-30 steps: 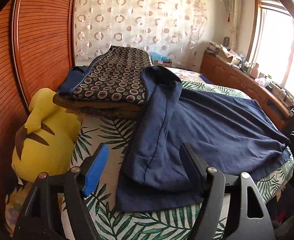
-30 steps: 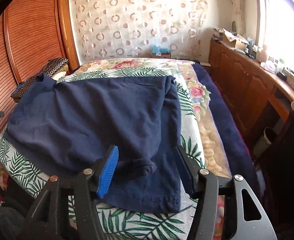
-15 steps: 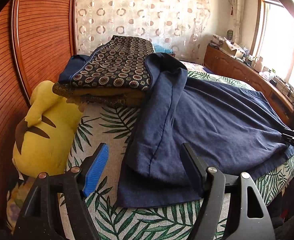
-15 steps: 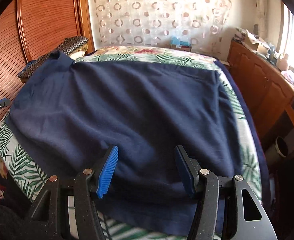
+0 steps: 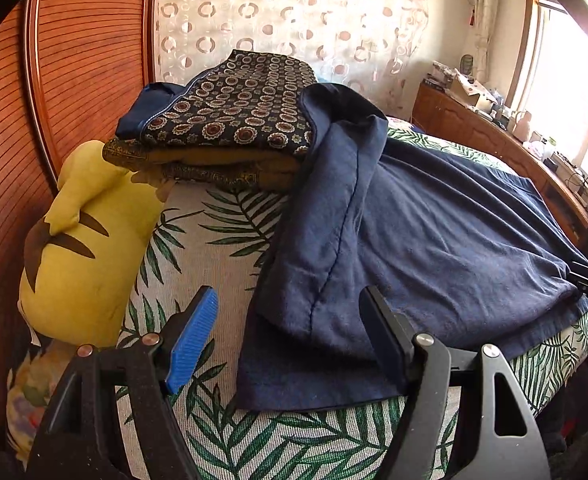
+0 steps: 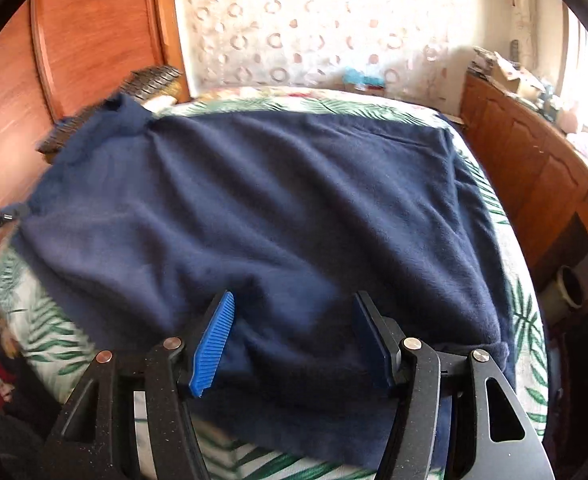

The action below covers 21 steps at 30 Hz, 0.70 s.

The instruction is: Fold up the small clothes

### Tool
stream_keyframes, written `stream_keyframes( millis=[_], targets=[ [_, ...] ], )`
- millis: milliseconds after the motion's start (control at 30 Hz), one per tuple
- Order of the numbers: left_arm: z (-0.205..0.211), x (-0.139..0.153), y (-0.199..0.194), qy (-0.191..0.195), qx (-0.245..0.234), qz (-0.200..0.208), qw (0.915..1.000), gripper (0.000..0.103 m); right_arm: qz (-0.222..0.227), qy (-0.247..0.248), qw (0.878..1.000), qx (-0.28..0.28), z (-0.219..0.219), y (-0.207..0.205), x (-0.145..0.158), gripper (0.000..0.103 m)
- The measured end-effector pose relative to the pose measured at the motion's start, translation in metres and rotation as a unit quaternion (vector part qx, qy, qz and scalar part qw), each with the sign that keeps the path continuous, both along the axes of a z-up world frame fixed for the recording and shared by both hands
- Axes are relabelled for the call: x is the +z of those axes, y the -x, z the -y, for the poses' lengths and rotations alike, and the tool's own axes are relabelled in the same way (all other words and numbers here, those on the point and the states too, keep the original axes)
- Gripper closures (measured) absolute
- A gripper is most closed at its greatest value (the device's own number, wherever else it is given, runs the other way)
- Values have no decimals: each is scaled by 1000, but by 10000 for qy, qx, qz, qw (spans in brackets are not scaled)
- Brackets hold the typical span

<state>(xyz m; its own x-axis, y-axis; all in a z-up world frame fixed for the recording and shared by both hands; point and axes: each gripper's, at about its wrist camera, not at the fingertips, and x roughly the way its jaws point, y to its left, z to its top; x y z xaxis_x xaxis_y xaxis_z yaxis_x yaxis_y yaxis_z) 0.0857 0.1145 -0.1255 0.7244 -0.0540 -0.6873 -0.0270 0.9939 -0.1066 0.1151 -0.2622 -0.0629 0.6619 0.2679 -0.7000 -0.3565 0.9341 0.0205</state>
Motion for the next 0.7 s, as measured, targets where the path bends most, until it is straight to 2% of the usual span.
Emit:
stream_keyframes(
  millis=[133, 167, 333, 467, 700],
  targets=[
    [8, 12, 12, -42, -9, 208, 9998, 29, 107, -106, 9995, 279, -4, 20, 10, 41],
    [11, 16, 16, -31, -55, 283, 9996, 29, 139, -129, 9991, 371, -7, 24, 13, 46],
    [29, 32, 30, 28, -266, 491, 9984, 29, 94, -269, 9948, 979, -27, 41, 17, 57],
    [52, 36, 33, 0, -650, 494, 9967, 29, -71, -292, 9893, 1427, -53, 33, 9, 58],
    [66, 29, 30, 48, -825, 387, 9958, 29, -236, 43, 9809, 1930, -92, 3, -9, 58]
  ],
)
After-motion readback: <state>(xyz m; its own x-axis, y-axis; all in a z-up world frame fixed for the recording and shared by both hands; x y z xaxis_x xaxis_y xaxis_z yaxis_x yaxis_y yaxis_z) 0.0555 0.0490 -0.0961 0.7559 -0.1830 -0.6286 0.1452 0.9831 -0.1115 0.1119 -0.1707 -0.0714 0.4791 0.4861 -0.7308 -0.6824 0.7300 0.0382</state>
